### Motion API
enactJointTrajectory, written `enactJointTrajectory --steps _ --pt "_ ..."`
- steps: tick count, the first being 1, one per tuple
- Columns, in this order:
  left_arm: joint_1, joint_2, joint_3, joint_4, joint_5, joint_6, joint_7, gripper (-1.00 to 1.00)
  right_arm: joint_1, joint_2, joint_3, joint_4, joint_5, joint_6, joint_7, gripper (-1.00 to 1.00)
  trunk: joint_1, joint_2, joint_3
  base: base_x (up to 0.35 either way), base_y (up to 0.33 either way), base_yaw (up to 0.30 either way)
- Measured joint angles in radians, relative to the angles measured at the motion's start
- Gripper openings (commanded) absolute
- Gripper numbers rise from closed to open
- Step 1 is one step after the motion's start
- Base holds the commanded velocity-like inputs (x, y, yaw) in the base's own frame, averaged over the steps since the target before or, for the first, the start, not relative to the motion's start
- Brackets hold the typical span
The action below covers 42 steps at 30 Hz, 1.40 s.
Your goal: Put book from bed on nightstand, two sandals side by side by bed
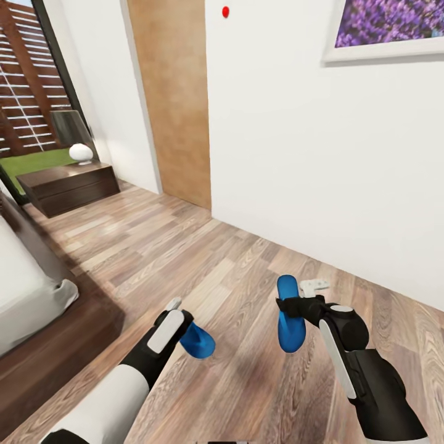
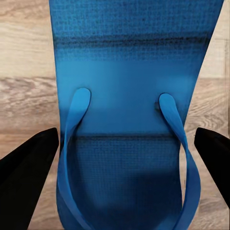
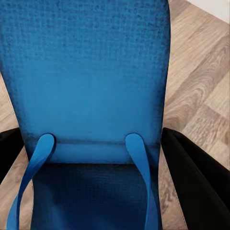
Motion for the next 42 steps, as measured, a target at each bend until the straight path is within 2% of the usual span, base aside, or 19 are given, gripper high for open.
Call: enactJointTrajectory --steps 2,10,11,15,18,23,27,34,42 --pt "0.002 0.0 0.0 0.006 0.002 -0.011 -0.003 -1.0 0.0 0.0 0.0 0.0 0.0 0.001 0.0 -1.0 0.0 0.0 0.0 0.289 -0.185 0.219" --pt "0.014 -0.004 0.0 0.052 0.002 -0.131 -0.016 -1.0 0.0 0.0 0.0 0.0 0.0 0.002 0.0 -1.0 0.0 0.0 0.0 0.298 -0.165 0.26" --pt "0.026 -0.004 0.001 0.06 0.001 -0.164 -0.03 -1.0 0.0 0.0 0.001 0.0 0.0 0.002 0.0 -1.0 0.0 0.0 0.0 0.305 -0.138 0.274" --pt "0.04 -0.004 0.003 0.065 -0.001 -0.2 -0.046 -1.0 0.0 0.0 0.001 0.0 0.0 0.002 0.0 -1.0 0.0 0.0 0.0 0.303 -0.129 0.276" --pt "0.05 -0.002 0.002 0.068 0.021 -0.241 -0.066 -1.0 0.0 0.0 0.003 0.0 0.0 0.002 -0.001 -1.0 0.0 0.0 0.0 0.28 -0.073 0.278" --pt "0.056 0.001 -0.001 0.089 0.045 -0.263 -0.123 -1.0 0.0 0.001 0.005 0.0 -0.001 0.002 -0.001 -1.0 0.0 0.0 0.0 0.301 -0.024 0.279" --pt "0.057 -0.001 0.004 0.145 0.061 -0.277 -0.15 -1.0 0.0 0.001 0.006 0.0 -0.001 0.007 -0.001 -1.0 0.0 0.0 0.0 0.323 -0.005 0.28" --pt "0.057 0.002 0.006 0.168 0.126 -0.29 -0.161 -1.0 0.0 0.001 0.009 0.0 -0.002 0.009 -0.001 -1.0 0.0 0.0 0.0 0.327 -0.028 0.28" --pt "0.057 0.003 0.006 0.179 0.137 -0.292 -0.163 -1.0 0.0 0.002 0.009 0.0 -0.001 0.01 -0.001 -1.0 0.0 0.0 0.0 0.319 -0.136 0.28"
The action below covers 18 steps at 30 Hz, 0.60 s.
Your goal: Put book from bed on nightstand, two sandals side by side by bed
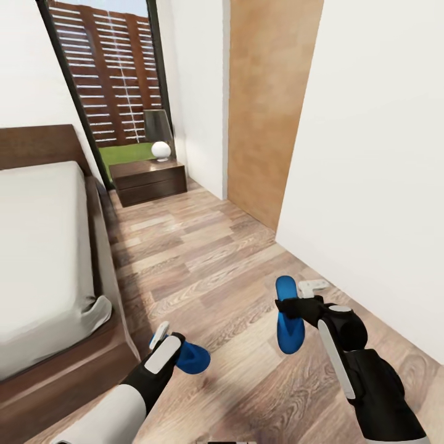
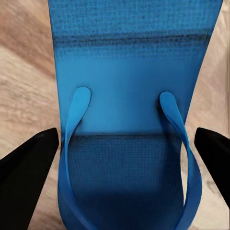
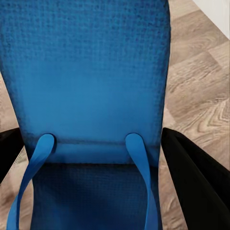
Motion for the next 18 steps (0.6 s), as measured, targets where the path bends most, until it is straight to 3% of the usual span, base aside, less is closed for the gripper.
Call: enactJointTrajectory --steps 13,15,18 --pt "0.0 -0.001 0.0 0.012 0.002 -0.002 -0.002 -1.0 0.0 0.0 0.003 0.0 0.0 0.0 0.0 -1.0 0.0 0.0 0.0 0.285 -0.203 0.28" --pt "0.0 -0.002 0.0 0.013 0.002 -0.011 -0.001 -1.0 0.0 0.0 0.04 0.0 -0.003 0.0 0.0 -1.0 0.0 0.0 0.0 0.262 -0.225 0.279" --pt "0.0 -0.004 -0.001 0.017 0.004 -0.032 -0.001 -1.0 0.0 0.0 0.05 0.0 0.0 0.0 0.0 -1.0 0.0 0.0 0.0 0.261 -0.227 0.28"
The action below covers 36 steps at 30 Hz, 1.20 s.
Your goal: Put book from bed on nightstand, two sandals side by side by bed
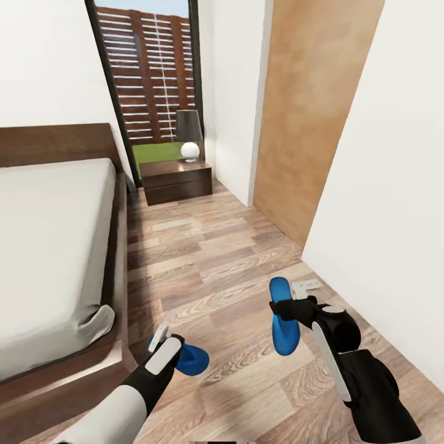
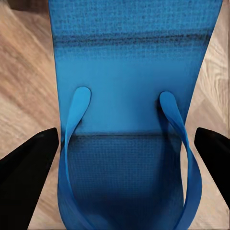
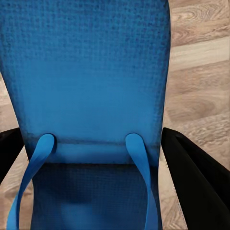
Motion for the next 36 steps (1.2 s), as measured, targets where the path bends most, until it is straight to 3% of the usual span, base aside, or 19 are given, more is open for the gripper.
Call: enactJointTrajectory --steps 20,23,28,36 --pt "0.002 -0.009 0.0 0.049 0.01 -0.045 -0.014 -1.0 0.002 0.001 0.011 0.0 0.0 0.0 0.0 -1.0 0.0 0.0 0.0 0.26 -0.23 0.28" --pt "0.002 -0.008 0.001 0.071 0.038 -0.044 -0.037 -1.0 0.002 0.0 0.029 0.0 -0.001 0.0 0.0 -1.0 0.0 0.0 0.0 0.26 -0.23 0.28" --pt "0.002 0.0 0.0 0.105 0.121 -0.042 -0.085 -1.0 0.003 -0.001 0.06 0.0 0.0 0.0 0.0 -1.0 0.0 0.0 0.0 0.26 -0.23 0.28" --pt "0.001 0.002 -0.002 0.116 0.152 -0.042 -0.103 -1.0 0.003 -0.001 0.07 0.0 0.001 0.0 0.0 -1.0 0.0 0.0 0.0 0.26 -0.23 0.28"
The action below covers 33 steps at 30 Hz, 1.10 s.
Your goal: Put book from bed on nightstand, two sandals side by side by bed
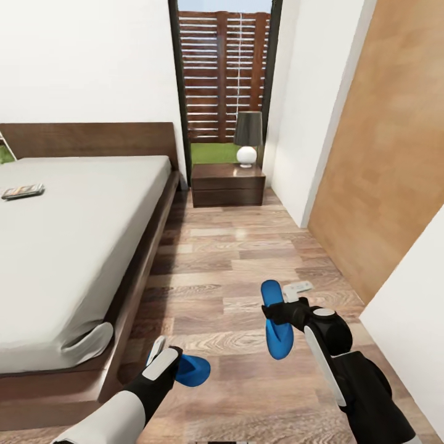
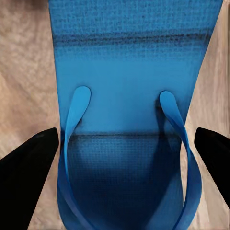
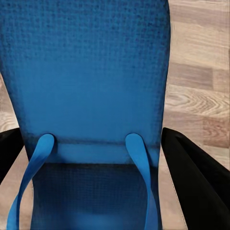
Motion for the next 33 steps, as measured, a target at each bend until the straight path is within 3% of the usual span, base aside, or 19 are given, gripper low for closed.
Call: enactJointTrajectory --steps 19,25,33 --pt "0.0 0.002 0.001 0.003 0.005 0.0 0.01 -1.0 0.0 0.0 0.002 0.0 0.0 0.0 0.0 -1.0 0.0 0.0 0.0 0.22 -0.192 0.28" --pt "-0.001 0.005 0.001 0.003 0.002 0.003 0.059 -1.0 0.001 0.001 0.003 0.0 -0.001 0.0 0.001 -1.0 0.0 0.0 0.0 0.023 -0.019 0.168" --pt "-0.002 0.006 0.0 -0.011 0.006 0.009 0.177 -1.0 0.001 0.001 0.001 0.0 0.001 0.002 0.0 -1.0 0.0 0.0 0.0 0.003 -0.003 0.026"
